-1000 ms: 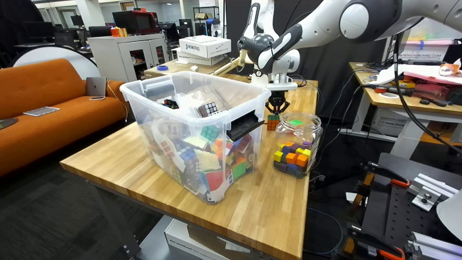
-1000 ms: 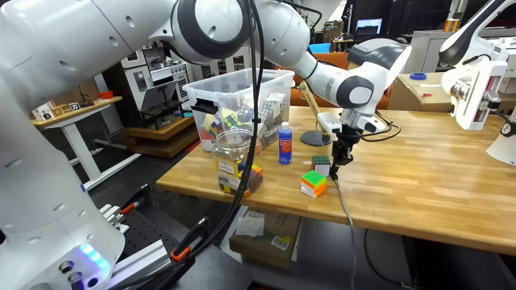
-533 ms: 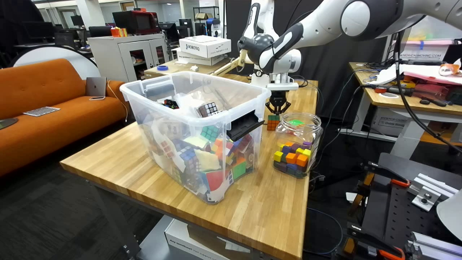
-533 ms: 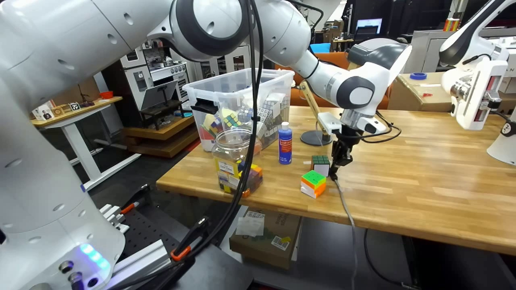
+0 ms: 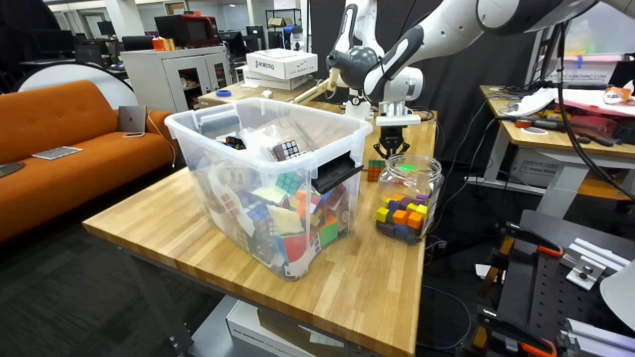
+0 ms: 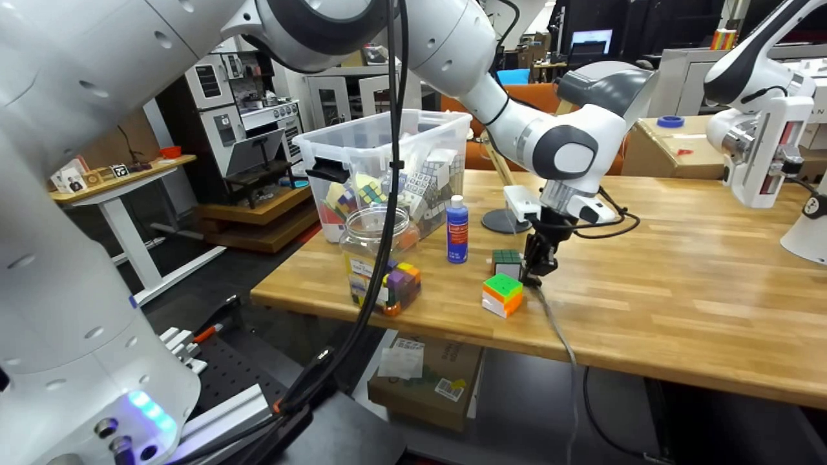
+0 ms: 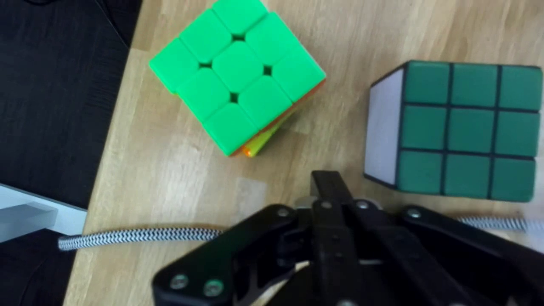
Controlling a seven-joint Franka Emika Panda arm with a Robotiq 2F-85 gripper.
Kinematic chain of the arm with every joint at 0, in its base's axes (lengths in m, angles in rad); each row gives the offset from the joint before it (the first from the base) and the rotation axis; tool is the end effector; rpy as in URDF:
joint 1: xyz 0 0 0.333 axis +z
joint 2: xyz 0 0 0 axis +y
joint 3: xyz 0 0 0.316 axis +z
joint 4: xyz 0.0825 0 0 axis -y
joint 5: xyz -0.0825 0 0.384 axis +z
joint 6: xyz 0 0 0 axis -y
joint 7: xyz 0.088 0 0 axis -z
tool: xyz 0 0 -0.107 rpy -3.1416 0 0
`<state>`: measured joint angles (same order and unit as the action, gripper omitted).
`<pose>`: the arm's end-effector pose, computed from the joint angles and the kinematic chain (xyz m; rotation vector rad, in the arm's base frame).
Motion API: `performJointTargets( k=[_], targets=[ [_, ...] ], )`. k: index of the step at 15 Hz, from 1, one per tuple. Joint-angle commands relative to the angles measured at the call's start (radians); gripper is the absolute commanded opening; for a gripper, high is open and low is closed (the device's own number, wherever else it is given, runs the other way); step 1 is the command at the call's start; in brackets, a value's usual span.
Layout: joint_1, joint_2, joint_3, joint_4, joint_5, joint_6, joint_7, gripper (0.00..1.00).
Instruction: Turn off the lamp
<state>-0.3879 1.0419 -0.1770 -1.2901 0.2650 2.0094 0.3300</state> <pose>0.6137 -0.3416 0.0934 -2.6613 1.4228 0.4482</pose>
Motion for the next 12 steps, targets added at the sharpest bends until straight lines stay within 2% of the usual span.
performJointTargets(
  k=[1, 8, 12],
  targets=[
    [0.003, -0.048, -0.006, -0.116, 0.008, 0.048, -0.033, 0.00],
    [0.032, -0.142, -0.031, -0.225, -0.021, 0.134, -0.063, 0.00],
    [0.044, -0.252, -0.044, -0.289, -0.034, 0.206, -0.081, 0.00]
  ],
)
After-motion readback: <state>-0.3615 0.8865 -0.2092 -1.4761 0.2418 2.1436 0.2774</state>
